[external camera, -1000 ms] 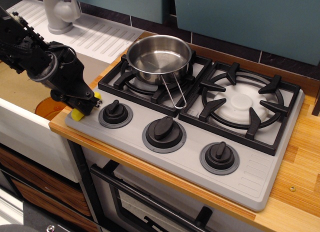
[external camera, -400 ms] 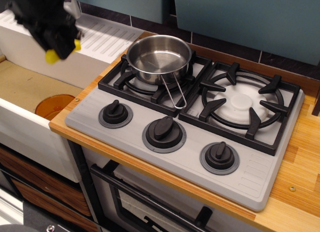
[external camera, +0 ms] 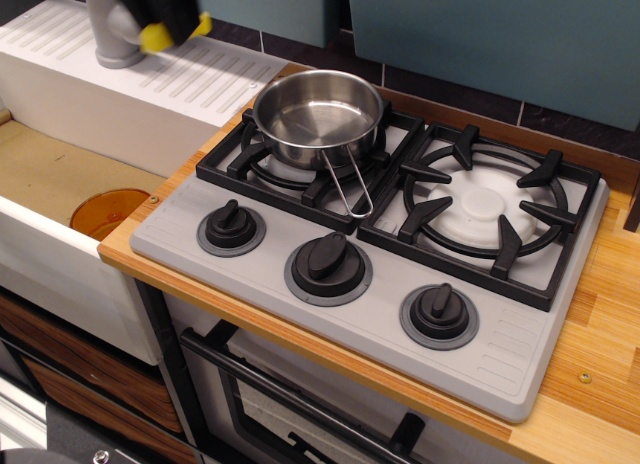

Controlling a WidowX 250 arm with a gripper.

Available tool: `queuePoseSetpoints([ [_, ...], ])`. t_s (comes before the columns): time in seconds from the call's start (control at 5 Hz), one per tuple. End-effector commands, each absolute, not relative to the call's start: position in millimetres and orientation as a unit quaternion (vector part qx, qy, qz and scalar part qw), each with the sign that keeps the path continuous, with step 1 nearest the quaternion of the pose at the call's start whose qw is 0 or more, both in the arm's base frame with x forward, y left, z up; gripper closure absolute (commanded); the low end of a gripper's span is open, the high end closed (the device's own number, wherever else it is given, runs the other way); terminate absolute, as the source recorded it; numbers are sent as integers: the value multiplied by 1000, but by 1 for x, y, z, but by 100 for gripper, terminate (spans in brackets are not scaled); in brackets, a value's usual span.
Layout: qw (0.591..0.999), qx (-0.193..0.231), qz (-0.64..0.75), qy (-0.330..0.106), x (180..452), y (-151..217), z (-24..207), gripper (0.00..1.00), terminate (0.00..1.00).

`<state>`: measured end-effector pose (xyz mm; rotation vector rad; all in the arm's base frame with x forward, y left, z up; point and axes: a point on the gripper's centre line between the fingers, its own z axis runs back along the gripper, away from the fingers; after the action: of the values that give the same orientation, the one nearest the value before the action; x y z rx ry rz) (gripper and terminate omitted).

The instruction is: Put pot or pan on stove and put fry in pot or pan

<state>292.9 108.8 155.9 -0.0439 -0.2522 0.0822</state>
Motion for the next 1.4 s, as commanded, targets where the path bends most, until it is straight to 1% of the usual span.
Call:
queuePoseSetpoints([
  [0.0, 986, -35, 40, -159, 331, 96, 166, 100, 0],
  [0.2, 985, -40, 45, -161, 338, 87, 160, 100, 0],
  [0.6, 983, -29, 53, -176, 346, 68, 148, 100, 0],
  [1.0, 979, -45, 55, -189, 350, 56, 140, 100, 0],
  [1.2, 979, -48, 48, -194, 348, 55, 139, 0, 0],
])
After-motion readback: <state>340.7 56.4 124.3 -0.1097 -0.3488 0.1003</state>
